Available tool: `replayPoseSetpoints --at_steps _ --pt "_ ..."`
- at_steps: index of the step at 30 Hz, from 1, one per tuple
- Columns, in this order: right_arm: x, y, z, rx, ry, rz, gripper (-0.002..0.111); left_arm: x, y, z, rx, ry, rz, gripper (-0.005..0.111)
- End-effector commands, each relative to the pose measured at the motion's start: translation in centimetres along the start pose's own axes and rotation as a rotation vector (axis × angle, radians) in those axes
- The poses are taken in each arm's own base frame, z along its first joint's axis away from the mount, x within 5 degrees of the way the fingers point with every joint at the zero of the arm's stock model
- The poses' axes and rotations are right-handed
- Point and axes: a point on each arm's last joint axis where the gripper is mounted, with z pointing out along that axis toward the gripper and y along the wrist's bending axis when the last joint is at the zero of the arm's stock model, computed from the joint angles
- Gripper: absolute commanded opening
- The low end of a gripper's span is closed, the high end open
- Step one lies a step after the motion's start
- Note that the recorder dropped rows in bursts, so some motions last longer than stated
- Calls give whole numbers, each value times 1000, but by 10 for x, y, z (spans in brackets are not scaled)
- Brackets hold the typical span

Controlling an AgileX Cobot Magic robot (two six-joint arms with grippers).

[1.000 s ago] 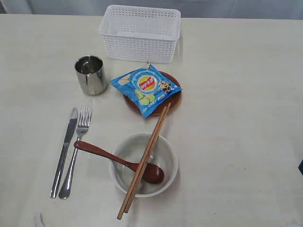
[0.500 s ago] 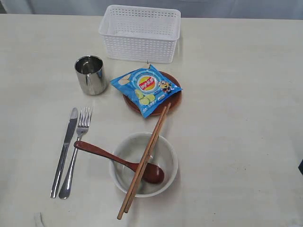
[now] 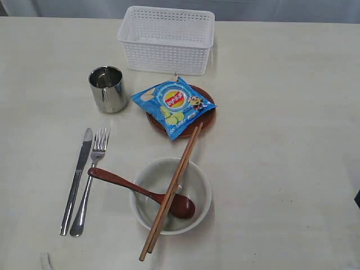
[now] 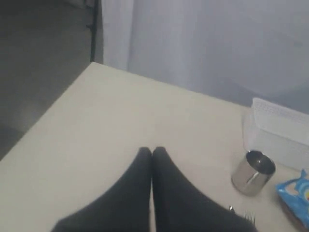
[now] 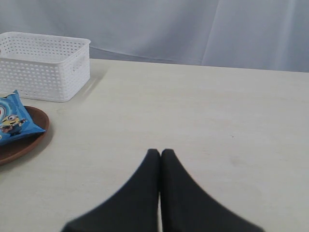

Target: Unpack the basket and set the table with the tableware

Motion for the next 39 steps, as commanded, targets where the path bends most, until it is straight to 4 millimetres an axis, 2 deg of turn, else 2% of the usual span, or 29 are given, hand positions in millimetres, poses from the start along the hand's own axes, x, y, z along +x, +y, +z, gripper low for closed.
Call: replayPoseSetpoints --at_steps 1,39 --pt "1 0 0 2 -3 -2 0 3 3 -7 -31 -34 -18 0" --pt "0 0 0 2 -7 -2 0 3 2 -8 -33 -36 -18 0"
